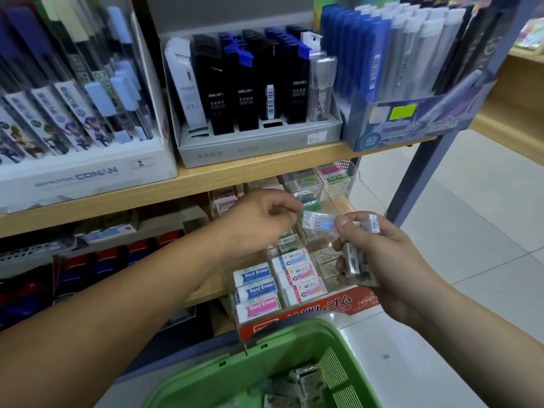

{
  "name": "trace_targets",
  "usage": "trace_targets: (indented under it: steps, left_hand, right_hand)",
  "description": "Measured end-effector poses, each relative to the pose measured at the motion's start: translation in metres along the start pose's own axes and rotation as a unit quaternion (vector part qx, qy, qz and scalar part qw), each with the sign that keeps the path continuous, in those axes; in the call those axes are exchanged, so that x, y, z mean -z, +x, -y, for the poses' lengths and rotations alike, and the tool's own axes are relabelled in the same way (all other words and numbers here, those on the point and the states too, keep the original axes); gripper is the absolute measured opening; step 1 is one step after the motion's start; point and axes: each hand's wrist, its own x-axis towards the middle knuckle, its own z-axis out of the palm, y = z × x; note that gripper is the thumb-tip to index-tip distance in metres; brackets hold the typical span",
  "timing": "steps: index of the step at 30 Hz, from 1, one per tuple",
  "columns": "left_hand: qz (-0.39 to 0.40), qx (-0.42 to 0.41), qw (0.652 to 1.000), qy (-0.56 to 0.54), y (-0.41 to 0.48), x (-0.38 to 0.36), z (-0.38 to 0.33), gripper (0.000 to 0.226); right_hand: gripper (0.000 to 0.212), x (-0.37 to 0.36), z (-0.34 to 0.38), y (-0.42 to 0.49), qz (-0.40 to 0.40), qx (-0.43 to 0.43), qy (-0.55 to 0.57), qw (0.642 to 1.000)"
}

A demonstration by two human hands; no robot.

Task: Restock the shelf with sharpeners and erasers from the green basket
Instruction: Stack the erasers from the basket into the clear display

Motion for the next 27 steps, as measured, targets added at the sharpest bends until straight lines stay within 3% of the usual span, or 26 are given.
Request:
trace_targets:
  steps: [2, 5, 10, 12, 18, 23, 27]
  left_hand:
    - [0.035, 0.003, 0.996, -0.086, -0.009, -0.006, -0.010, 0.026]
    - [0.026, -0.016, 0.995, -0.096, -0.014, -0.011, -0.016, 0.023]
    - [-0.131, 0.056, 0.990, 0.005, 0.014, -0.007, -0.004, 0.010]
    - [-0.153, 0.071, 0.986, 0.013, 0.027, -0.012, 0.001, 0.011]
    - [-0.148, 0.058, 0.986, 0.043, 0.053, -0.028, -0.004, 0.016]
    - [-0.117, 0.004, 0.971, 0.211, 0.052, -0.036, -0.004, 0.012]
    - [-0.116, -0.004, 0.968, 0.222, 0.054, -0.036, -0.006, 0.012]
  right_hand:
    - [0.011, -0.002, 0.001, 0.000, 0.008, -0.009, 0.006, 1.000]
    - [0.016, -0.005, 0.002, 0.000, 0.011, -0.011, 0.000, 1.000]
    - [0.019, 0.003, 0.009, 0.008, -0.049, -0.006, 0.031, 0.998]
    - [0.018, 0.007, 0.011, 0.012, -0.060, -0.001, 0.042, 0.997]
    - [0.021, 0.015, 0.006, 0.017, -0.060, 0.007, 0.047, 0.997]
    - [0.016, 0.014, 0.009, 0.011, -0.029, -0.013, 0.067, 0.997]
    - [0.019, 0.013, 0.013, 0.005, -0.001, -0.020, 0.075, 0.997]
